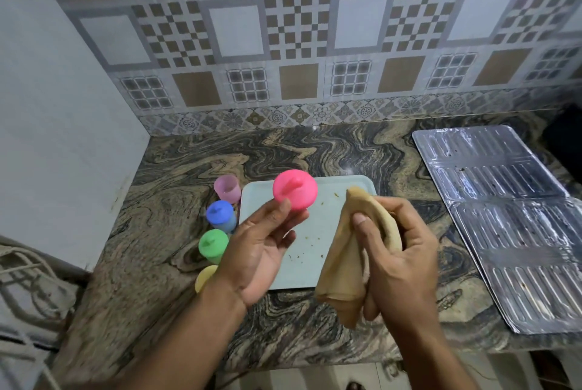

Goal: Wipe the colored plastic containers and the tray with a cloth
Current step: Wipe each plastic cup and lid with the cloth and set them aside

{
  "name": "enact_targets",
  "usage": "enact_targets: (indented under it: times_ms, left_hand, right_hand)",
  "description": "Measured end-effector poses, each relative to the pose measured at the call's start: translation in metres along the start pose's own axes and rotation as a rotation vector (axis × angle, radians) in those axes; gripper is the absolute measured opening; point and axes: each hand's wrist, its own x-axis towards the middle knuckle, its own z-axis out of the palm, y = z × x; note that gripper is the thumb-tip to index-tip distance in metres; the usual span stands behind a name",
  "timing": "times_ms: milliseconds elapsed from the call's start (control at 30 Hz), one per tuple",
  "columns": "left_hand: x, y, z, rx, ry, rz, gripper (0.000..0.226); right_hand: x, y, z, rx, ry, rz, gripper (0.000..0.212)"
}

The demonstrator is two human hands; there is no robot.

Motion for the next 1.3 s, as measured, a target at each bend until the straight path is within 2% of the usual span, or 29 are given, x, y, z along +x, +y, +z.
enact_targets:
  times_ms: [100, 167, 267, 367, 500, 633, 767, 833, 900, 1000, 1100, 1133, 1233, 1300]
  left_hand:
    - [-0.021, -0.011, 0.012, -0.022, -0.01, 0.058, 0.012]
    - [-0.031, -0.02, 0.018, -0.015, -0.044, 0.11, 0.025]
    - [-0.042, -0.029, 0.026, 0.004, -0.023, 0.195, 0.026]
    - [-0.048, -0.032, 0.026, 0.127, -0.048, 0.344, 0.041]
    - [-0.05, -0.022, 0.016, 0.337, -0.088, 0.467, 0.023]
    - [-0.053, -0.002, 0.004, 0.548, -0.191, 0.514, 0.041]
    - [-0.057, 0.019, -0.002, 0.85, -0.403, 0.492, 0.011]
    - [-0.059, 0.025, -0.004, 0.942, -0.477, 0.462, 0.009]
    - [-0.06, 0.026, -0.005, 0.941, -0.5, 0.431, 0.011]
    - [-0.058, 0.022, -0.007, 0.763, -0.457, 0.389, 0.01]
    - [-0.054, 0.019, -0.014, 0.613, -0.393, 0.352, 0.032]
    - [-0.054, 0.02, -0.015, 0.598, -0.381, 0.343, 0.034]
    - [-0.053, 0.024, -0.013, 0.607, -0.398, 0.314, 0.017]
    - [-0.051, 0.027, -0.009, 0.663, -0.441, 0.299, 0.014]
  right_hand:
    - [-0.005, -0.006, 0.013, 0.018, 0.029, -0.088, 0.008]
    - [-0.01, -0.008, 0.02, 0.006, 0.041, -0.126, 0.009]
    - [-0.018, -0.009, 0.025, -0.034, 0.064, -0.198, 0.013]
    - [-0.019, -0.012, 0.022, -0.061, 0.071, -0.289, 0.016]
    - [-0.015, -0.017, 0.009, -0.098, 0.015, -0.361, 0.018]
    - [-0.007, -0.022, -0.004, -0.111, -0.116, -0.4, 0.021]
    - [0.007, -0.032, -0.016, -0.244, -0.26, -0.516, 0.014]
    - [0.018, -0.035, -0.017, -0.354, -0.309, -0.571, 0.015]
    - [0.028, -0.037, -0.016, -0.389, -0.337, -0.55, 0.013]
    - [0.043, -0.041, -0.027, -0.147, -0.359, -0.36, 0.012]
    - [0.046, -0.045, -0.046, -0.057, -0.374, -0.328, 0.015]
    - [0.043, -0.046, -0.05, -0.052, -0.397, -0.33, 0.014]
    - [0.032, -0.045, -0.049, -0.069, -0.496, -0.324, 0.012]
    - [0.027, -0.043, -0.042, -0.112, -0.577, -0.323, 0.016]
